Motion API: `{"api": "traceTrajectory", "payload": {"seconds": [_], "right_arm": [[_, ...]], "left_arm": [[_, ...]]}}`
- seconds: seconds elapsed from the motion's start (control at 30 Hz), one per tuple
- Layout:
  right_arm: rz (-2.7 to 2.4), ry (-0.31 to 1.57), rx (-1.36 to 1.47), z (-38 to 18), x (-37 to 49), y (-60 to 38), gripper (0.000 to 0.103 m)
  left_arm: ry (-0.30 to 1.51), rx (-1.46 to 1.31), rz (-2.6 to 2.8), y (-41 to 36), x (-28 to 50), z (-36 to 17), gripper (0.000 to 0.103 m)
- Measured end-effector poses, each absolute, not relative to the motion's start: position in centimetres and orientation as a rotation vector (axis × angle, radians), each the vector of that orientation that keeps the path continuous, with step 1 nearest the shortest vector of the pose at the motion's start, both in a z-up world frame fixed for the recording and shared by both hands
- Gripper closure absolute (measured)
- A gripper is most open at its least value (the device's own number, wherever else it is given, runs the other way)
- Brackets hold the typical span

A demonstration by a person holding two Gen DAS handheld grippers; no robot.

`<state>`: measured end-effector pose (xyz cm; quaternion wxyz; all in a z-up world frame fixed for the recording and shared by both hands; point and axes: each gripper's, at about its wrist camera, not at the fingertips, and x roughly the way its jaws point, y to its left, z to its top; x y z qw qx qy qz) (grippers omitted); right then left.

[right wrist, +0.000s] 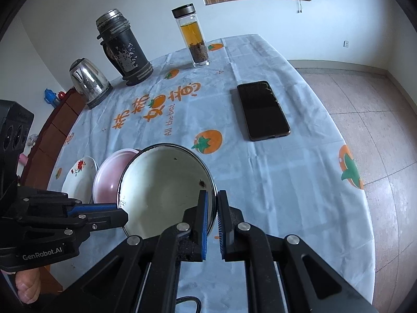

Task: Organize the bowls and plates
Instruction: 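Lower the enamel bowl into the pink bowl with the right gripper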

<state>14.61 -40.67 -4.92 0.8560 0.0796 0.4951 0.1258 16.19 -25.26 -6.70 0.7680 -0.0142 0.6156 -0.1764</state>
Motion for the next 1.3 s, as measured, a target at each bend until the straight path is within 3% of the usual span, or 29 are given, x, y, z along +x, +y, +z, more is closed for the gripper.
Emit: {"api": "traceTrajectory", "payload": {"seconds": [0.67,1.3], "right_arm": [[0.381,1.004,0.063,-2.3,16.0,-34.5,0.095],[0.437,1.044,-0.003,-3.4,17.1,-30.5,0.095]], "left_arm": [[1.269,-0.139,-0.268,-19.1,15.7,-4.5,0.095],[1.289,-0.208,-0.215,-15.2,16.1,-5.8,0.095]]}}
